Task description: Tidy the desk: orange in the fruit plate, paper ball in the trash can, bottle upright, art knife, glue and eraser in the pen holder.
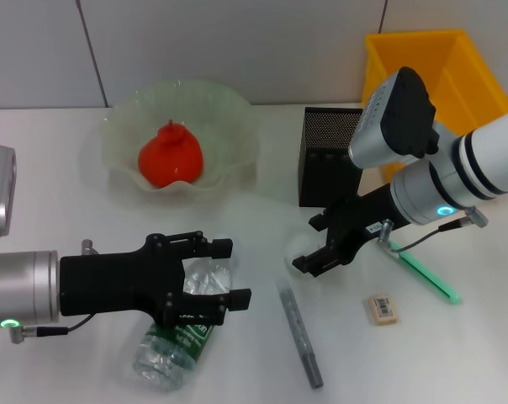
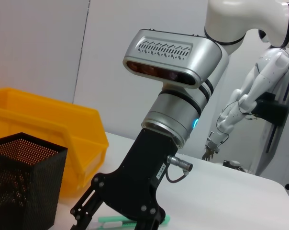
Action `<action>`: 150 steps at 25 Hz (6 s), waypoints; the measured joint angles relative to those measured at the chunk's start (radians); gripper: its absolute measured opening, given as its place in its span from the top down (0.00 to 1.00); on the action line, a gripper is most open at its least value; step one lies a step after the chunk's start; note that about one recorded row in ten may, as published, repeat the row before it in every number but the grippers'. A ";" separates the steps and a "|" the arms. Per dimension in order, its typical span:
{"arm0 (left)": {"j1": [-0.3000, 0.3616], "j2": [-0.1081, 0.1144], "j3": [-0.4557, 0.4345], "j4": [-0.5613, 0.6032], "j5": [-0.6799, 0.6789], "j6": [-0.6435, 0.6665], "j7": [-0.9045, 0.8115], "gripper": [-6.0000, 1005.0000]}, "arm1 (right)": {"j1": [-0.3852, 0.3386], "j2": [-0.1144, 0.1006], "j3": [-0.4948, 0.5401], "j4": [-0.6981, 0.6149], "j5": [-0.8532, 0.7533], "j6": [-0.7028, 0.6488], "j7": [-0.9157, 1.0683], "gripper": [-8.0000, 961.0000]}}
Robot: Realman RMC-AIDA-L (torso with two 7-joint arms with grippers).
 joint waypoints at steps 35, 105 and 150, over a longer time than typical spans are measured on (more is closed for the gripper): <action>-0.020 -0.001 -0.003 0.001 0.000 -0.001 0.000 0.20 | 0.015 0.000 -0.022 -0.052 0.022 0.040 -0.011 0.31; -0.014 -0.004 0.001 0.002 0.000 0.006 -0.001 0.20 | -0.207 -0.051 0.527 -0.028 0.576 0.298 -0.294 0.24; -0.044 -0.001 0.004 0.014 0.010 -0.004 -0.083 0.20 | -0.449 -0.138 0.507 -0.084 0.371 -0.636 -0.622 0.24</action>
